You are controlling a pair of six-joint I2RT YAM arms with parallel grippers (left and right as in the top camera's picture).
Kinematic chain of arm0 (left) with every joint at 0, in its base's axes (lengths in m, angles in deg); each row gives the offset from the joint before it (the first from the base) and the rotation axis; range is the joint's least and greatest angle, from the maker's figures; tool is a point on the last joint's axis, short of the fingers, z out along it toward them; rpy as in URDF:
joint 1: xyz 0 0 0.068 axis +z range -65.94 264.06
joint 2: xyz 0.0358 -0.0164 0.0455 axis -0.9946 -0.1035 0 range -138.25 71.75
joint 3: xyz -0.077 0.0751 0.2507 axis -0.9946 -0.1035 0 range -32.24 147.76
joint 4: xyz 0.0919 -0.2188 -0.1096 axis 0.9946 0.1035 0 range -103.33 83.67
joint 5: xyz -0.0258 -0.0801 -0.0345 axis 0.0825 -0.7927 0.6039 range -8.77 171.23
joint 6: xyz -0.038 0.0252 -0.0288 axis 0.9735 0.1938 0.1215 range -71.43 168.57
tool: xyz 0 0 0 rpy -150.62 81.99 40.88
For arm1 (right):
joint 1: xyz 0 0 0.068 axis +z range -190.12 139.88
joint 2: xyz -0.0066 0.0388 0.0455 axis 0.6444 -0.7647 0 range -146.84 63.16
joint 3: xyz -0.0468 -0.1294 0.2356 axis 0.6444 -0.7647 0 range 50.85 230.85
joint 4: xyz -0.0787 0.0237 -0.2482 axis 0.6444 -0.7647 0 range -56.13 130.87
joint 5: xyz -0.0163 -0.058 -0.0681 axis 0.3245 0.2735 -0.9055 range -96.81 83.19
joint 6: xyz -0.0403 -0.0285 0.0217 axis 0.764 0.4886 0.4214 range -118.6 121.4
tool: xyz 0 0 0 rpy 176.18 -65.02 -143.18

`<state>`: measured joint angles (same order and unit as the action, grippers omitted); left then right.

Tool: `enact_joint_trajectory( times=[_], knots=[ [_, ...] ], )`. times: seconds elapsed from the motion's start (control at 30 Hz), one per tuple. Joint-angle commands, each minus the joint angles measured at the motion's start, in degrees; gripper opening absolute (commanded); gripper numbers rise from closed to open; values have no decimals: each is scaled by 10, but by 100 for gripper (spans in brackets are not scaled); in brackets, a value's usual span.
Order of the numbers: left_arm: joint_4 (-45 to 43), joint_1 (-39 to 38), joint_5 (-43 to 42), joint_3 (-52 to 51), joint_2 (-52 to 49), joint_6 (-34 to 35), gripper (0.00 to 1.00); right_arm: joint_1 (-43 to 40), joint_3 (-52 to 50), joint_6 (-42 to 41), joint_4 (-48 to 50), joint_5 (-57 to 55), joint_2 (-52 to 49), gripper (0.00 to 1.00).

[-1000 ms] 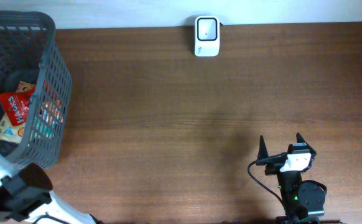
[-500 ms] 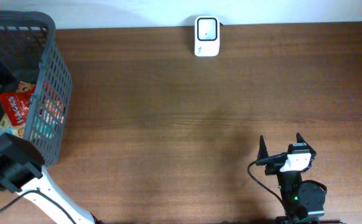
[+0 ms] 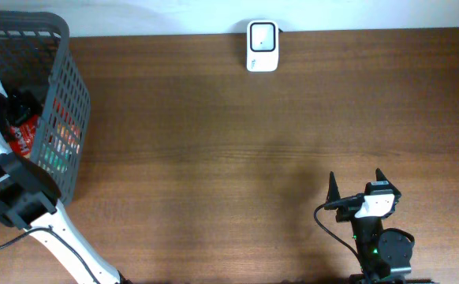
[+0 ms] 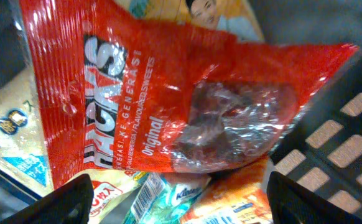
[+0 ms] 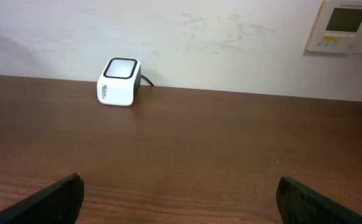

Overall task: Scan the item barcode
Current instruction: 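Move the left gripper over the grey basket and reach inside, then grasp the small green-white Kleenex tissue pack with the left gripper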

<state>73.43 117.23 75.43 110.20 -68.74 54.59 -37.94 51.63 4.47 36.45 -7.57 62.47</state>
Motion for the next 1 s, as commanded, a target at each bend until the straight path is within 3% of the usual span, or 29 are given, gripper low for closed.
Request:
enact_joint_trajectory(
  times=[0.0,0.2,0.3,0.33,0.5,0.7,0.73,0.97],
  knots=[
    [-14,-4,2,9,-40,-17,88,-3,-5,-1,-2,-3,3,98],
    [-14,-4,9,9,-38,-17,88,-3,-5,-1,-2,-3,3,98],
    [-7,-4,9,12,-26,-17,84,-3,-5,-1,-2,-3,3,98],
    [-4,-4,9,13,-21,-17,78,-3,-5,-1,-2,-3,3,98],
    [14,-3,14,13,16,-17,79,-3,-5,-1,-2,-3,3,98],
    [60,-2,47,13,25,-17,82,-3,-5,-1,-2,-3,3,98],
    [68,-2,45,13,27,-17,87,-3,-5,-1,-2,-3,3,98],
    [67,0,47,9,36,-13,95,-3,-5,-1,-2,-3,3,98]
  ],
)
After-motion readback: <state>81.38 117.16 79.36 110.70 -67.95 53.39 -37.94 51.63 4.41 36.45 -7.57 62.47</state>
